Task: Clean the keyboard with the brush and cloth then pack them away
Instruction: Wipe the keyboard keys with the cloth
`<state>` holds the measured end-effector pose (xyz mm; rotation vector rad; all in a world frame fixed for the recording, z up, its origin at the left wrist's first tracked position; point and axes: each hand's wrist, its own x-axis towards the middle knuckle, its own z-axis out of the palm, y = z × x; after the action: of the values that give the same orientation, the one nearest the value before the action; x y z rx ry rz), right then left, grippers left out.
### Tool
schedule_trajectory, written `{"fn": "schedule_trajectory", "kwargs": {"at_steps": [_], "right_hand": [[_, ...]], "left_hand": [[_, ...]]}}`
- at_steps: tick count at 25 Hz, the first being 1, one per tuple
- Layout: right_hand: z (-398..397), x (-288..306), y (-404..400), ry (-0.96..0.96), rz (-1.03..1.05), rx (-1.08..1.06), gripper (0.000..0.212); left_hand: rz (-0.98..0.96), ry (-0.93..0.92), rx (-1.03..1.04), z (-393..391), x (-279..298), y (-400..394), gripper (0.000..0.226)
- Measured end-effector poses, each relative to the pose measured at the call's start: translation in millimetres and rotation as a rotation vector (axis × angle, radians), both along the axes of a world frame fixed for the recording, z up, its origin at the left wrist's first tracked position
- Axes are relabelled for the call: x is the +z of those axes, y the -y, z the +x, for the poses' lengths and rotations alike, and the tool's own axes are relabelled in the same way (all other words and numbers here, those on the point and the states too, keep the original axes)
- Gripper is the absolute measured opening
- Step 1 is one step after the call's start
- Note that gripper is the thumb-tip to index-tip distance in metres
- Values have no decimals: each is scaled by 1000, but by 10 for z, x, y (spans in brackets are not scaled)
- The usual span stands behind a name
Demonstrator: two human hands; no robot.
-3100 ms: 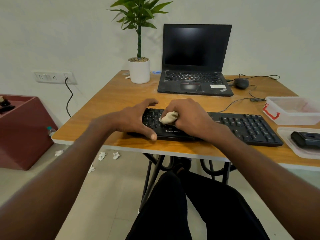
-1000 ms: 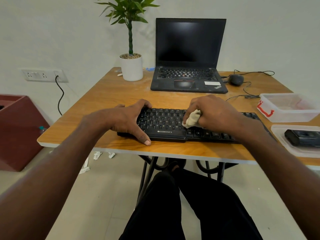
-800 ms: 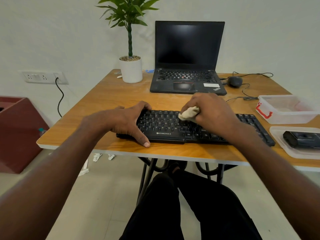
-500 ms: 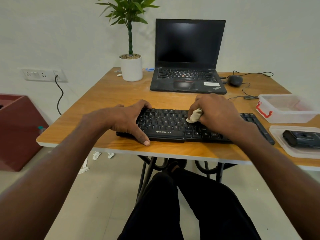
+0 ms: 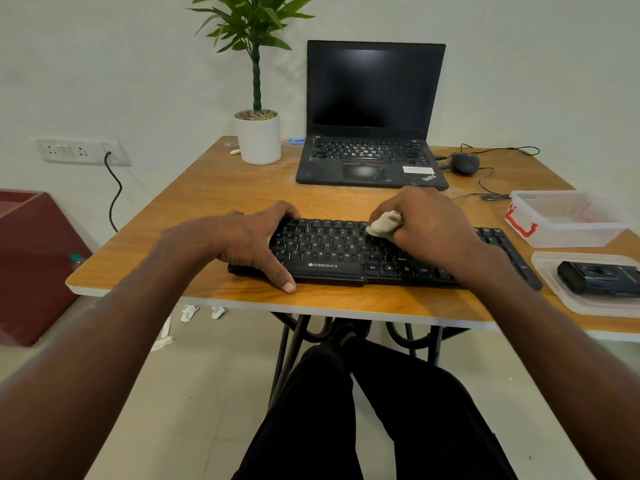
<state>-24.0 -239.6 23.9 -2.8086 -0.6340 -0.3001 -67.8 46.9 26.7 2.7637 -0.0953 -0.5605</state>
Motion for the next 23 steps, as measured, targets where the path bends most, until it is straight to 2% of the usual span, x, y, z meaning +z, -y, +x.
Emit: {"fn": "schedule_trajectory", "kwargs": {"at_steps": [2, 7, 10, 13, 16, 21, 23], "right_hand": [[-28, -8, -17, -52, -7, 55, 40], [16, 165, 122, -94, -142, -71, 36], [-77, 102, -43, -136, 9, 78, 36], [-138, 32, -140, -150, 19, 151, 43], [-98, 59, -57, -150, 31, 142, 42], [6, 222, 168, -166, -153, 24, 35], [-8, 244, 157, -116, -204, -3, 35]], "left_hand": [[-34, -19, 4, -3, 10, 17, 123], [-86, -47, -13, -6, 4, 22, 123], [-15, -46, -22, -8, 20, 11, 127], [-96, 95, -11, -5, -7, 266, 133], [-105, 197, -146, -20, -178, 597, 137], [-114, 172, -167, -11, -216, 640, 130], [-103, 187, -170, -28, -201, 653, 131]]}}
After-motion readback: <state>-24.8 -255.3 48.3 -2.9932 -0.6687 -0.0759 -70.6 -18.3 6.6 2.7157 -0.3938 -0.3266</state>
